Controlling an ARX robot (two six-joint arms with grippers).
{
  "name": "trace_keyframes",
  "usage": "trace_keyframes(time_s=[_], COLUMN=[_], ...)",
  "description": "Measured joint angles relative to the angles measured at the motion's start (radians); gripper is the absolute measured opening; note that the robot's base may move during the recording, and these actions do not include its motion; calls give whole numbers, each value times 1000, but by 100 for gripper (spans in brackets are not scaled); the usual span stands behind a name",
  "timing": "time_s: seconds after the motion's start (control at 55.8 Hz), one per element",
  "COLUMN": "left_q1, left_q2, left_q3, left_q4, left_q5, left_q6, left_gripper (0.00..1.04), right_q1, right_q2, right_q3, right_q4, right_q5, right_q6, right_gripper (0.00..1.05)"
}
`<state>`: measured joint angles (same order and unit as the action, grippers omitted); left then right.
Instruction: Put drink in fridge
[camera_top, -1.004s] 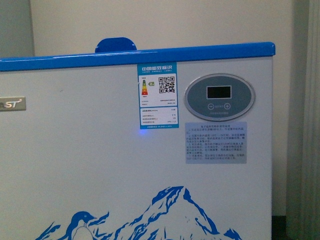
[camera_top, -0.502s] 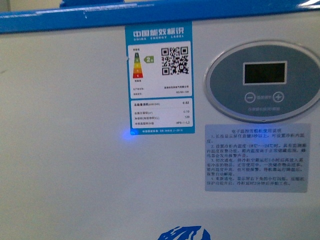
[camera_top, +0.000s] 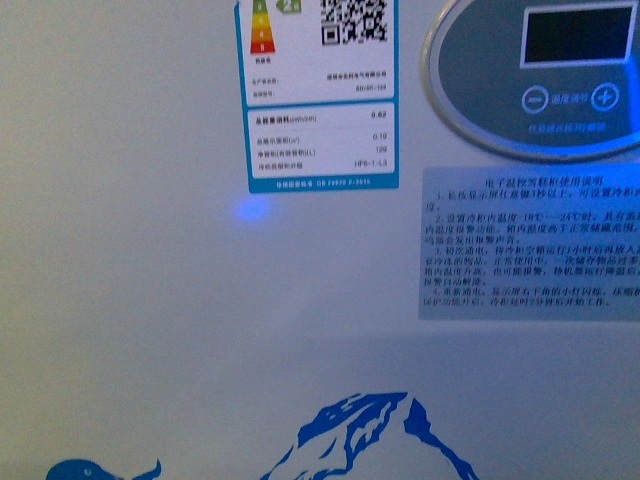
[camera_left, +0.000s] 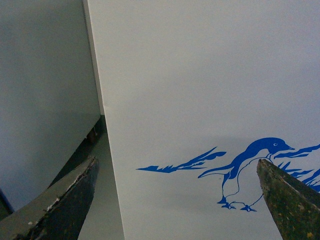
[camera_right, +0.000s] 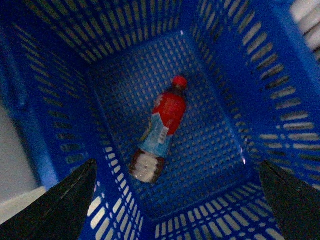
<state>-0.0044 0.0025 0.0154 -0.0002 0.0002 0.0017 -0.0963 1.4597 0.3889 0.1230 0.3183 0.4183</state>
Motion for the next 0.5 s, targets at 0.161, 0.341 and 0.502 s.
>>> trace_keyframes(time_s=[0.161,0.341,0.502], left_q1=[0,0,0], left_q2=[0,0,0], left_q3=[0,0,0], left_q4=[0,0,0], left_q5=[0,0,0], left_q6=[0,0,0], left_gripper=[97,97,97], right_q1=[-27,-55,-65], right_q2=[402,714,931], right_q3=[136,267,374], right_q4=[95,139,189], right_q5=[14,4,11], right_q6=[105,204,245], right_gripper=[97,97,97])
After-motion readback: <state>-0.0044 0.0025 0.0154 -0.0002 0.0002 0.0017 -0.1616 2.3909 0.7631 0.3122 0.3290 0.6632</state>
